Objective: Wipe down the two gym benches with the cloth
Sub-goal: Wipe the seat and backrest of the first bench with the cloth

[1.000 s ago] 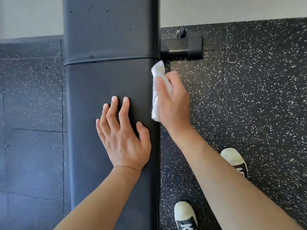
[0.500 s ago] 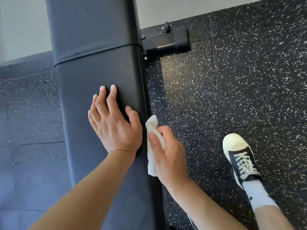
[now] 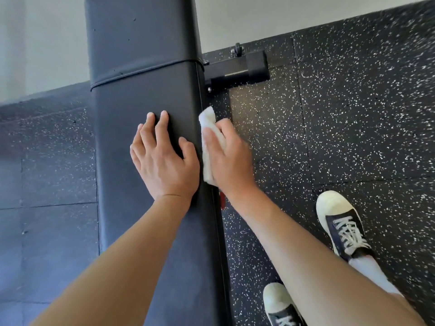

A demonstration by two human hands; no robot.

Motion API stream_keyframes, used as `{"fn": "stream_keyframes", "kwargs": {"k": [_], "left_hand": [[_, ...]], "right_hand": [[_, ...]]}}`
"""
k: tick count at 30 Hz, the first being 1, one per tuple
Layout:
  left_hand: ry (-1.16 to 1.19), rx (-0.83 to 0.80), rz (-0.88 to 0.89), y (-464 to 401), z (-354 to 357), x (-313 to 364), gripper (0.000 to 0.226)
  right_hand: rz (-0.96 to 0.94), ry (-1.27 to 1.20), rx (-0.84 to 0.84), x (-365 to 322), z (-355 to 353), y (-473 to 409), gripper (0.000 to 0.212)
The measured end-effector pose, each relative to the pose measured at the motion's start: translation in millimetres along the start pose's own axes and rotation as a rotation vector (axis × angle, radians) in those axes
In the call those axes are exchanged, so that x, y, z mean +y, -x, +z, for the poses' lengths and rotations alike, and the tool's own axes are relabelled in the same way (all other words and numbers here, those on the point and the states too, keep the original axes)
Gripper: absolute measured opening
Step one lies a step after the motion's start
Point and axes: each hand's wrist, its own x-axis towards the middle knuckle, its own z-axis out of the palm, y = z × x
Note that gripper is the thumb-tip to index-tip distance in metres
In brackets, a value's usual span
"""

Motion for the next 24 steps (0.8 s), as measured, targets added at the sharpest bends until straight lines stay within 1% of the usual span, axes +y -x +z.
{"fn": "stream_keyframes", "kwargs": {"k": [4,7,9,11,14,16,18,20,22,24], "left_hand": [[0.039,-0.024,-0.018,1,-4,1,0.061],[0.100,-0.066,-0.009,7,-9,-4,0.059],[0.092,-0.091,0.050,26,-16,-12,0.058],[0.074,-0.127,0.131,62,-28,-29,0.057],[0.022,-0.203,0.221,128,-50,-69,0.058],[-0.020,-0.230,0.250,164,-61,-91,0.060],[-0.023,-0.208,0.251,179,-65,-101,0.061],[-0.018,-0.199,0.228,179,-65,-100,0.061],[-0.024,-0.207,0.211,178,-67,-97,0.062],[-0.026,-0.211,0.205,178,-69,-95,0.063]], "right_hand": [[0.064,-0.039,-0.079,25,-13,91,0.024],[0.057,-0.028,-0.089,32,-17,119,0.026],[0.024,-0.012,-0.060,28,-15,109,0.024],[-0.008,0.009,-0.014,19,-9,84,0.022],[0.010,0.059,0.018,5,-3,42,0.023],[0.004,0.063,0.021,4,-2,39,0.021],[0.014,0.050,0.012,11,-6,64,0.017],[0.061,0.026,-0.012,22,-11,109,0.016],[0.117,-0.018,-0.031,34,-17,160,0.017],[0.130,-0.025,-0.033,42,-22,200,0.020]]}}
